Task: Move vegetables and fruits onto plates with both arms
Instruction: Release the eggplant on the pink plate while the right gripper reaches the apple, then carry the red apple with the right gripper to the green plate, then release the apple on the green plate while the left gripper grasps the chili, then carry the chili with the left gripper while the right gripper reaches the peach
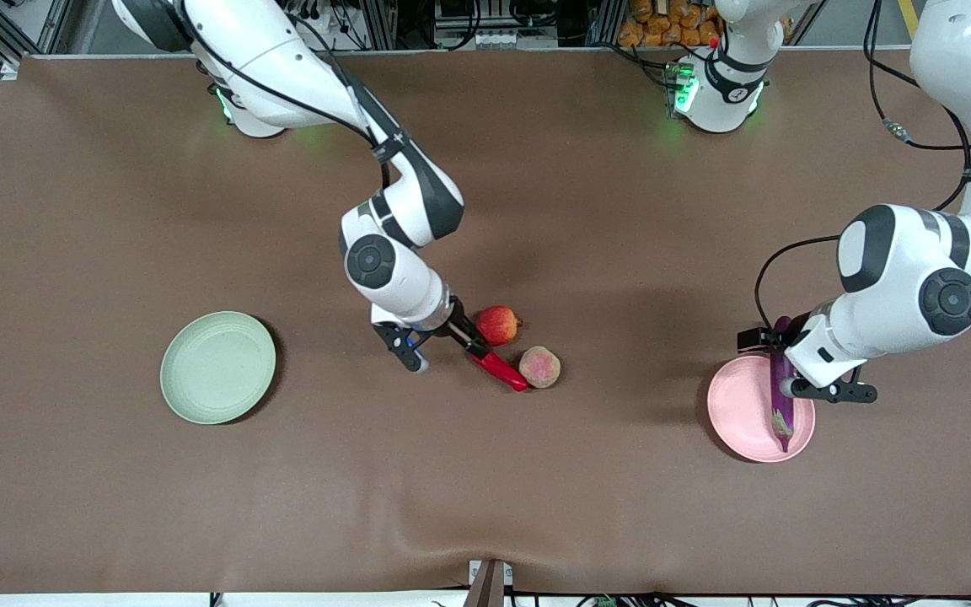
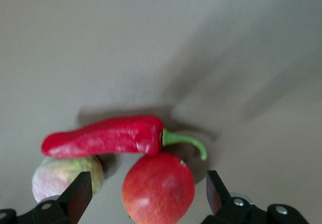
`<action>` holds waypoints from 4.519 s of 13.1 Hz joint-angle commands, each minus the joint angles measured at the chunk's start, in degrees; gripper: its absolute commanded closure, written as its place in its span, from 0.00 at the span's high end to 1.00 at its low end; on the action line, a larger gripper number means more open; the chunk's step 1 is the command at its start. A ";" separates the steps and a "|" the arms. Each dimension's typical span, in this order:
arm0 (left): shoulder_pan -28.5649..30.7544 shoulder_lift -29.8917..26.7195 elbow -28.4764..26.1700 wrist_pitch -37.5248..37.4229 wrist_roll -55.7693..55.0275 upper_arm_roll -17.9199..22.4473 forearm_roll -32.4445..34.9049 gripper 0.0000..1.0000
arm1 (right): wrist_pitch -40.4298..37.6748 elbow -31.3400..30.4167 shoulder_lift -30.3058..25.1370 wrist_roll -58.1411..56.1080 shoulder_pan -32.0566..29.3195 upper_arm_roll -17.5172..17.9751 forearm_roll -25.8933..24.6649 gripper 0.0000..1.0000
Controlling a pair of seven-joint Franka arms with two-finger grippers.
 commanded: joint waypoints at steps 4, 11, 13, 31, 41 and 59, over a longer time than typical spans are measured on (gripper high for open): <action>0.18 -1.03 2.84 -6.23 -9.60 -4.06 -0.86 1.00 | 3.60 2.18 4.90 4.05 5.48 -0.68 0.53 1.00; -2.53 0.02 3.81 -6.32 -25.60 -7.93 -0.95 1.00 | -9.78 8.92 3.50 3.69 1.45 -1.03 -0.45 0.00; -4.55 1.42 5.56 -6.32 -29.73 -7.85 -1.04 1.00 | -22.79 15.07 2.88 0.99 -3.89 -1.20 -0.45 0.00; -55.95 24.19 26.40 19.77 -88.86 22.36 -0.51 1.00 | -29.54 -11.36 -8.11 -66.09 -44.09 -1.21 -5.99 0.63; -60.46 29.82 26.49 25.93 -94.00 27.84 -0.16 0.09 | -36.75 4.89 -7.14 -48.45 -34.53 -0.76 0.78 1.00; -26.21 -4.02 -1.09 7.21 -23.29 23.53 -2.89 0.00 | 2.81 23.34 13.05 7.98 0.28 -1.29 6.41 1.00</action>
